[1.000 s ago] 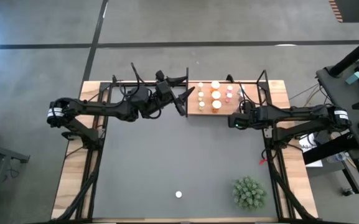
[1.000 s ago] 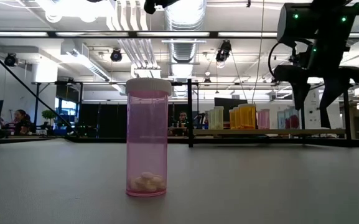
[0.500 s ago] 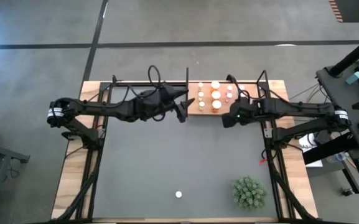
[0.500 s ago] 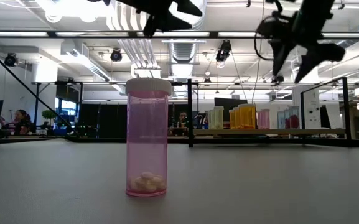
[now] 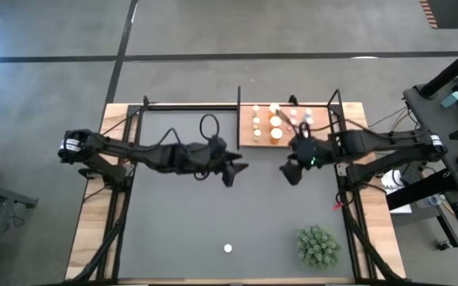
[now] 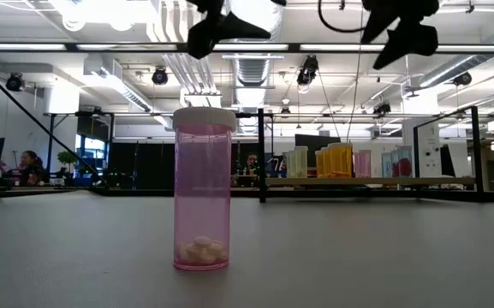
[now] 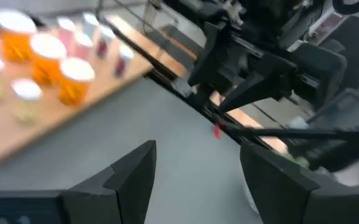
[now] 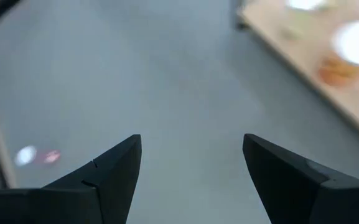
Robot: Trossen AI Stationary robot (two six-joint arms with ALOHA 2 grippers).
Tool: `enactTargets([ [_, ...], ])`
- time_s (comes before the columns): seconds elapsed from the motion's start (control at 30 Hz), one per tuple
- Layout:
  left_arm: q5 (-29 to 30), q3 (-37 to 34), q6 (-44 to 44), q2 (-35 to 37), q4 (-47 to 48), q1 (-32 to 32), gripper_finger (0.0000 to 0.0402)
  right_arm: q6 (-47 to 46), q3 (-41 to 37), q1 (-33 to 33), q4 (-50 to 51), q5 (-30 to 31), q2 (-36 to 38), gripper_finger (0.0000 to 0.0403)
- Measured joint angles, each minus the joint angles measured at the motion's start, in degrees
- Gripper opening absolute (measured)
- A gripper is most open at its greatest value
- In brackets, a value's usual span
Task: Pick and place medicine bottles onto shelf by color
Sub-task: Put the pink medicine bottle on the shelf aligned with the other medicine bottle
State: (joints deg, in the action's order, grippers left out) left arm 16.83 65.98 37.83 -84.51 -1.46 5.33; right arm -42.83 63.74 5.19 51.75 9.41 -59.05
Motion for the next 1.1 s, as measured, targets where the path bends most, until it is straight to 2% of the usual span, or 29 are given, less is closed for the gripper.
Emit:
enactTargets([
  [0.17, 0.35, 0.0, 9.02, 0.0, 3.98, 5.06, 0.0217, 7.12, -4.28, 7.95, -14.56, -0.11, -1.13, 0.0263],
  [0.3, 0.43, -0.02, 17.81, 0.0, 10.04, 9.42, 0.0217, 18.46, -6.18, 12.81, -23.78, -0.11, -4.24, 0.0254],
  [0.5, 0.46, -0.02, 31.75, 0.0, 19.44, 14.63, 0.0217, 34.23, -5.53, 16.44, -30.15, 0.02, -14.03, 0.0244],
  [0.7, 0.54, -0.02, 41.01, 0.0, 31.79, 17.79, 0.0217, 42.51, -1.73, 16.72, -34.43, 0.02, -25.28, 0.0244],
  [0.87, -0.06, -0.02, 46.58, 0.09, 43.42, 21.14, 0.0217, 44.95, -0.88, 16.81, -46.37, -2.06, -31.98, 0.024],
  [1.1, -0.51, -0.04, 51.88, 0.96, 55.4, 25.84, 0.0217, 38.4, 1.78, 16.86, -53.54, -8.75, -39.36, 0.024],
])
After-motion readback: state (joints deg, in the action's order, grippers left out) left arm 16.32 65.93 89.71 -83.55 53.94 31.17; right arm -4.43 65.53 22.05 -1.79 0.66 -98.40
